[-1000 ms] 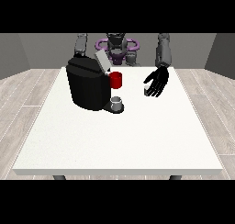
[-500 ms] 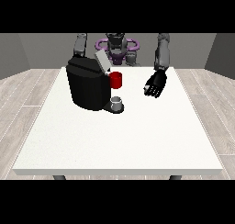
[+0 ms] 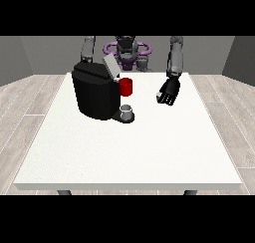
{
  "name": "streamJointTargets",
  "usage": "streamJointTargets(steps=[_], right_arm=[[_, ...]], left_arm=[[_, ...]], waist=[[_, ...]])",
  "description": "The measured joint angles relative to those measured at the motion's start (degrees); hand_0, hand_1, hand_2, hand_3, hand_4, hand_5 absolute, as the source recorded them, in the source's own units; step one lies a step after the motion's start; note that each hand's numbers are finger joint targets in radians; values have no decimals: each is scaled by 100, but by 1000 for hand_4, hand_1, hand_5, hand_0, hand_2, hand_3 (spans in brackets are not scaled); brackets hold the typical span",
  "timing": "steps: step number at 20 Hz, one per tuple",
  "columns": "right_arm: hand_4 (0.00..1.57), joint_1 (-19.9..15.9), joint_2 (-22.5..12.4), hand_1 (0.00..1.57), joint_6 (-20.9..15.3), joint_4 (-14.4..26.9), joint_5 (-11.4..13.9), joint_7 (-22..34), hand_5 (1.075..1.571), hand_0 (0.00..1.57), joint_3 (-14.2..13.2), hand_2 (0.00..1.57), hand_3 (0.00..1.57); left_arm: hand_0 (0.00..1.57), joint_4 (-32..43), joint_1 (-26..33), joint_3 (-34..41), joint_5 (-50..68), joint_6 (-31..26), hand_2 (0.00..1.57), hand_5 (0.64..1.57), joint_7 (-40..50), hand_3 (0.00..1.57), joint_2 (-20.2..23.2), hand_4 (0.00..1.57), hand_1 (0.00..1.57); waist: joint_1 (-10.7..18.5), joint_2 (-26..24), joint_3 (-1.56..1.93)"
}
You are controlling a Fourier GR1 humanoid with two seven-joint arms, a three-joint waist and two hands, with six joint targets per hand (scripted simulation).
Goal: Insert the coffee pod into the coffee machine and close the lid
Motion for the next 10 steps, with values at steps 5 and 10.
streamJointTargets(steps=[5,10], right_arm=[[0,-36,-114,0,-41,218,33,80,1571,0,-120,0,0],[0,-41,-180,0,-66,425,48,75,1571,0,-231,0,0]], left_arm=[[1420,59,-121,82,-7,-15,1402,1571,-140,1332,-220,494,1420],[1420,-3,-339,310,292,-354,1410,1571,-363,1332,-368,518,1420]], waist=[[101,-179,-5],[212,-373,-8]])
